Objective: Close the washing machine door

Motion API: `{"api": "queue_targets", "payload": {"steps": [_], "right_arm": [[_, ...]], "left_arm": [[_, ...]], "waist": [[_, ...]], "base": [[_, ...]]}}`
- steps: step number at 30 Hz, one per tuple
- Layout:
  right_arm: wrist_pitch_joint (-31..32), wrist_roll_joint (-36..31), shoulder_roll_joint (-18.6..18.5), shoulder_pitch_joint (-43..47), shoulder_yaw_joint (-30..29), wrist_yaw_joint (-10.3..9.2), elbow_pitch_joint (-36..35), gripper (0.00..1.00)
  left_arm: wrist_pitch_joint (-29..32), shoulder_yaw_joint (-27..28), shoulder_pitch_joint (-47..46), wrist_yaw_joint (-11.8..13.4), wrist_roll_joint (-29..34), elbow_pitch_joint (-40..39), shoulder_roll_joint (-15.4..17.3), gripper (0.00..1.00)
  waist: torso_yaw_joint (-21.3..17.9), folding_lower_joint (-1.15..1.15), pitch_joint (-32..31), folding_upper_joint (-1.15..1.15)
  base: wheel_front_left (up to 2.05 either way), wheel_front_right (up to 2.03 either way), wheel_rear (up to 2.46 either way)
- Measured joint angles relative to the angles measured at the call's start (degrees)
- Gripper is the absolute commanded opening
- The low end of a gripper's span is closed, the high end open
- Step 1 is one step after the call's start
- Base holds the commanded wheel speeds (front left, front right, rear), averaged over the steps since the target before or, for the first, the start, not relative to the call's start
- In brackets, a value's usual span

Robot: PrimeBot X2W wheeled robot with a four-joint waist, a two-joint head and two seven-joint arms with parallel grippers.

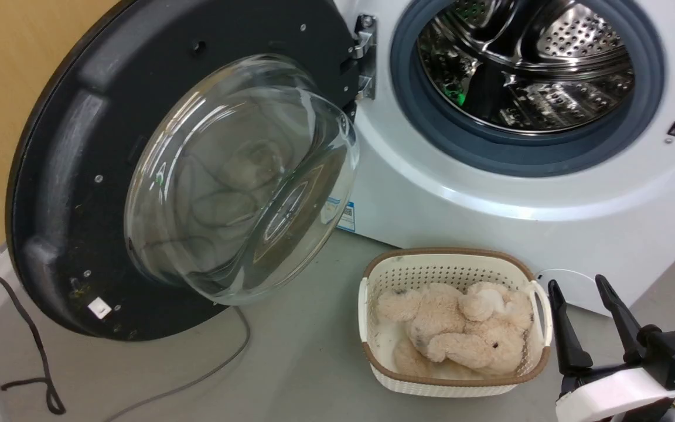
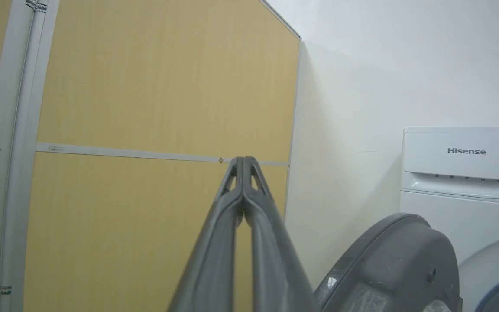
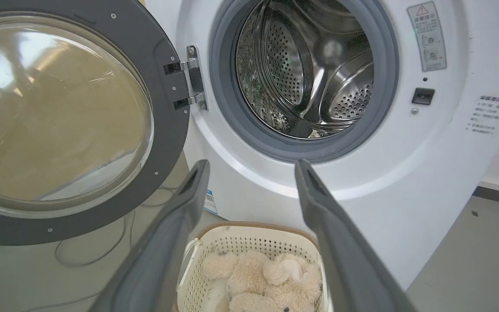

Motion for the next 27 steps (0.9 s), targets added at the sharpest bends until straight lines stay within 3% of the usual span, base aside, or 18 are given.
{"api": "queue_targets", "payload": {"steps": [8, 18, 27], "right_arm": [[-0.87, 0.24, 0.00, -0.05, -0.09, 0.00, 0.29, 1.00], [-2.15, 1.27, 0.00, -0.05, -0.93, 0.00, 0.63, 1.00], [-3.14, 1.66, 0.01, -0.03, -1.16, 0.00, 1.10, 1.00]], "left_arm": [[6.35, 3.60, -4.01, -0.14, -6.12, 11.48, 3.96, 0.00], [23.49, 5.67, -9.81, -0.19, -18.86, 25.16, 6.51, 0.00], [39.82, 4.87, -11.26, -3.10, -29.69, 31.09, 6.76, 0.00]], "waist": [[2.05, 0.00, 0.91, 0.00], [4.47, 0.00, 1.42, 0.00], [6.65, 0.00, 1.79, 0.00]], "base": [[0.00, 0.00, 0.00], [0.00, 0.00, 0.00], [0.00, 0.00, 0.00]]}}
